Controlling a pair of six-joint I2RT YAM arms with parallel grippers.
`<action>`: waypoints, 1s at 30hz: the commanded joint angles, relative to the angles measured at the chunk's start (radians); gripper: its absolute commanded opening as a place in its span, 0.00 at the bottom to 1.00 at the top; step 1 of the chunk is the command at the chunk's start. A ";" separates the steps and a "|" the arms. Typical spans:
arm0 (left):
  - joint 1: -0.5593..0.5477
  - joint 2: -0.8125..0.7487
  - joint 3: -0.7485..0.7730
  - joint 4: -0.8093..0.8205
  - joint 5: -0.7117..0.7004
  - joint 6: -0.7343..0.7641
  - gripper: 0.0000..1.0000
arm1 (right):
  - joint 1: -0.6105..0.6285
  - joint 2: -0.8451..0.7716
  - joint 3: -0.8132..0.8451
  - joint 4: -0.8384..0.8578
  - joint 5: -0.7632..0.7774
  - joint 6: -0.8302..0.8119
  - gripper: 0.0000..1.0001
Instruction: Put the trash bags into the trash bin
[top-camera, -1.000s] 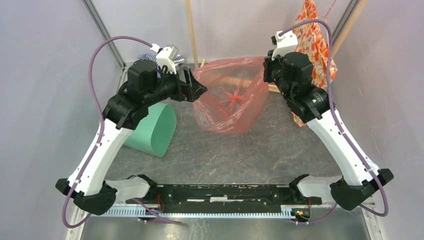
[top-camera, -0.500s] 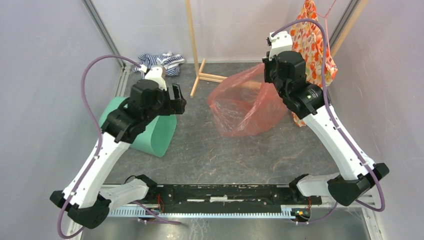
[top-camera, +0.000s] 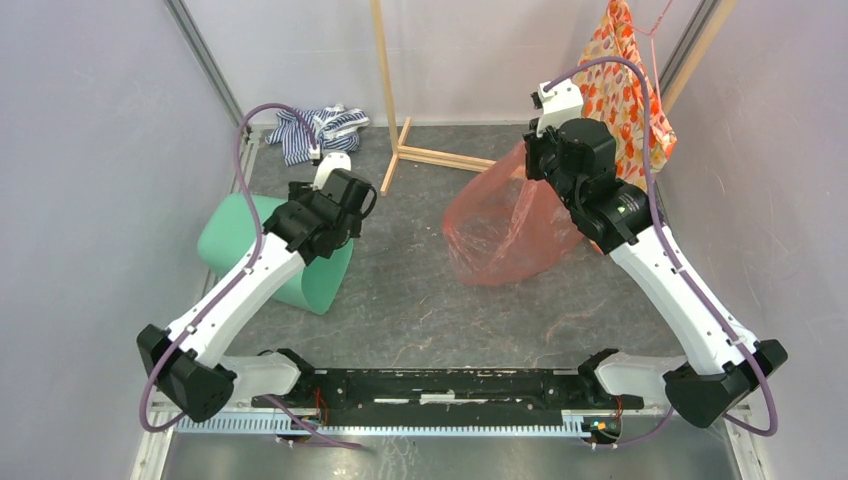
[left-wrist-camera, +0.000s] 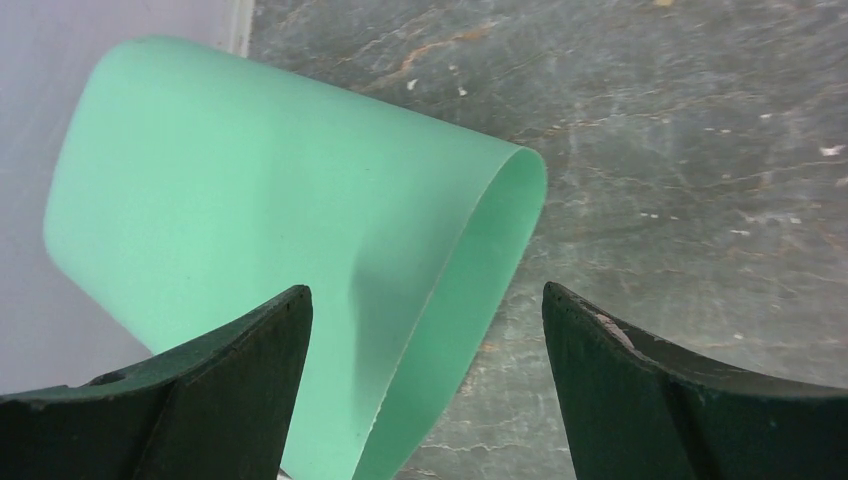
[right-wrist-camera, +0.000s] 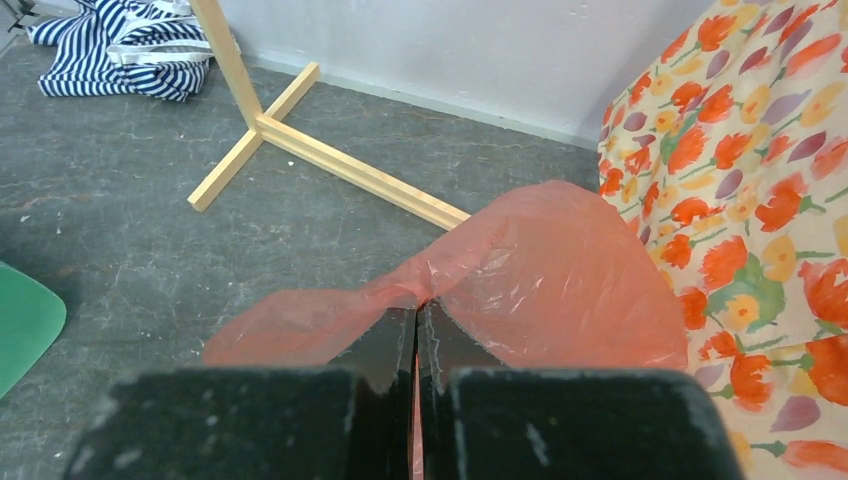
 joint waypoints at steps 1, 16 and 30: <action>-0.023 0.046 -0.028 -0.018 -0.155 0.024 0.90 | 0.001 -0.040 0.001 0.050 -0.045 0.010 0.00; -0.051 0.183 -0.081 -0.005 -0.475 0.045 0.67 | 0.001 -0.080 -0.019 0.020 -0.097 0.018 0.00; -0.053 0.179 0.149 0.011 -0.316 0.157 0.03 | 0.001 -0.098 0.017 -0.010 -0.083 0.013 0.00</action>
